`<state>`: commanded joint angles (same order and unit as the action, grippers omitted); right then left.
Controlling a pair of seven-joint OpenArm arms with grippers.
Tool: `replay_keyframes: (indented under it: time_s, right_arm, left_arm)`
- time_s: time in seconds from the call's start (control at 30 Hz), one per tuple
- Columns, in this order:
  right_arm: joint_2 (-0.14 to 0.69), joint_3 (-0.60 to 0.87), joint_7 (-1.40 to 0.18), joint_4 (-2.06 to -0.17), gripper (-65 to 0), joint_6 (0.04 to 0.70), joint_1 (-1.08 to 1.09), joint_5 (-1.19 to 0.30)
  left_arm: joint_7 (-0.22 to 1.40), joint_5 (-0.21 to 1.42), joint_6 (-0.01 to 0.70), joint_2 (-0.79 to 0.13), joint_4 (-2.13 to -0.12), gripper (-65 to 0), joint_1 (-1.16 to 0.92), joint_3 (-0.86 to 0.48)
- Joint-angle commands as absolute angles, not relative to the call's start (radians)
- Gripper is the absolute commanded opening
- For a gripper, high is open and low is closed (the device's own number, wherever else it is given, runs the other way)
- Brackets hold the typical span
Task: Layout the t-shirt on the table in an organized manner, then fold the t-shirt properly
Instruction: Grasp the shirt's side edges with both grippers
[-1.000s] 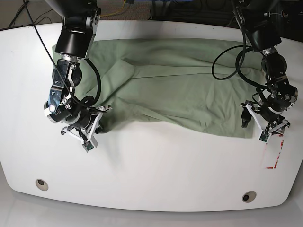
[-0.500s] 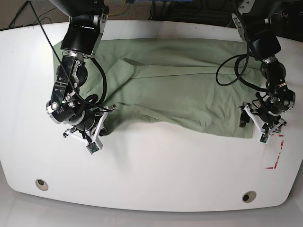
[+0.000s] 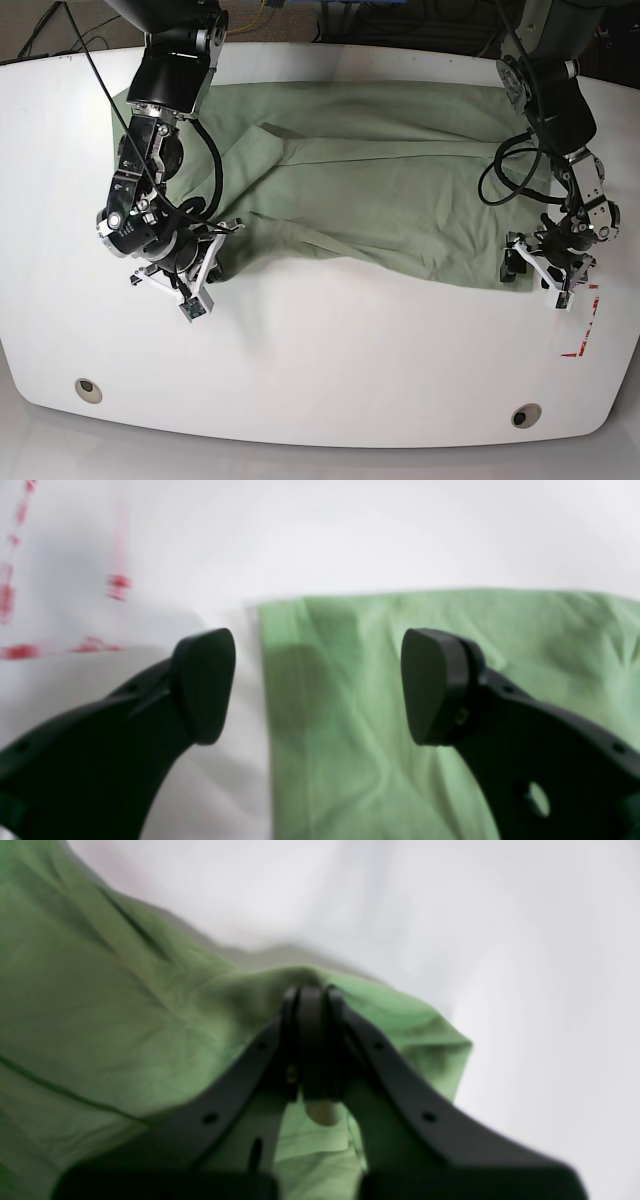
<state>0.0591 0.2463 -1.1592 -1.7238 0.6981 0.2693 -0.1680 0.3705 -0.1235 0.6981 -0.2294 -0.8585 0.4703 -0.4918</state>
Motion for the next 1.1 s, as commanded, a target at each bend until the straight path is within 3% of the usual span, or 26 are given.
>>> replay_keyframes:
  time_s: [0.17, 0.3, 0.77, 1.1]
  right_arm:
    - [0.059, 0.246, -1.159, -1.724, -65.0, 0.698, 0.268, -0.168]
    - [0.059, 0.246, -1.159, -1.724, -65.0, 0.698, 0.266, -0.168]
    - [0.059, 0.246, -1.159, -1.722, -65.0, 0.698, 0.249, -0.17]
    - [0.059, 0.246, -1.159, -1.724, -65.0, 0.698, 0.248, -0.17]
  left_arm:
    - [0.318, -0.124, 0.696, -0.239, -0.78, -16.3, 0.487, -0.49]
    - [0.291, -0.124, 0.644, -0.239, -0.769, -16.1, 0.487, -0.489]
    - [0.291, -0.124, 0.576, -0.24, -0.756, -16.1, 0.486, -0.44]
    - [0.291, -0.124, 0.573, -0.24, -0.69, -16.5, 0.487, -0.437]
